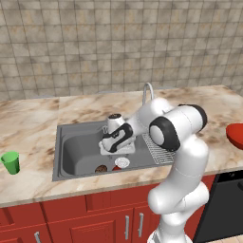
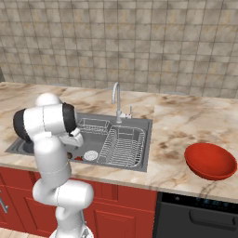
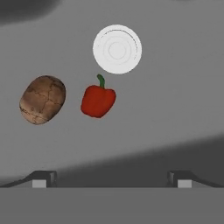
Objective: Remove the bell pepper and potato from the sink. Then move the bowl and cup from the counter to the sink for washing.
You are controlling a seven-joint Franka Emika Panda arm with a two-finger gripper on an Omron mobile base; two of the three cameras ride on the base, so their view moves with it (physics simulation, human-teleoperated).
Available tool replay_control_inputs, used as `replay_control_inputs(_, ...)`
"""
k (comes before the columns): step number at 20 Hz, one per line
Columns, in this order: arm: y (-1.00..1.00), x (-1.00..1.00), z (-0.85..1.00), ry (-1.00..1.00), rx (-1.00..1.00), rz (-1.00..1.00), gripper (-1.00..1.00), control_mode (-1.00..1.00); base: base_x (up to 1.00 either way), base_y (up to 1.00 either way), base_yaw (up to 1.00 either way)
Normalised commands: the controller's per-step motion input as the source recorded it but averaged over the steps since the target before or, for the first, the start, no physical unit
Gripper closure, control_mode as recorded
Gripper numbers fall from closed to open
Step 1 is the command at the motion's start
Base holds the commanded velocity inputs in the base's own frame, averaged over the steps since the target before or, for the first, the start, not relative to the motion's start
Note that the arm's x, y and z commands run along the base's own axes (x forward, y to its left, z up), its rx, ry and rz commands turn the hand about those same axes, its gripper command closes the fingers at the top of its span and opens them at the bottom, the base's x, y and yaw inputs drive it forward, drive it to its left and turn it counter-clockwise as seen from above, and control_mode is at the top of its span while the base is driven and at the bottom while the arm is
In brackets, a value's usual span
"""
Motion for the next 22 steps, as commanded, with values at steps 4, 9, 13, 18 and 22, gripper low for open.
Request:
replay_control_inputs(4,0.0,0.22,0.06,0.09,0.0,0.05,-1.0,-1.0,0.0,0.0,0.0)
replay_control_inputs(9,0.0,0.24,0.09,0.13,0.0,0.03,-1.0,-1.0,0.0,0.0,0.0)
replay_control_inputs(13,0.0,0.17,0.08,0.08,0.0,0.03,-1.0,-1.0,0.0,0.0,0.0)
replay_control_inputs(18,0.01,0.16,0.06,0.01,0.02,0.0,-1.0,-1.0,0.0,0.0,0.0)
replay_control_inputs(22,0.08,0.16,0.01,0.0,0.03,0.0,-1.0,-1.0,0.0,0.0,0.0)
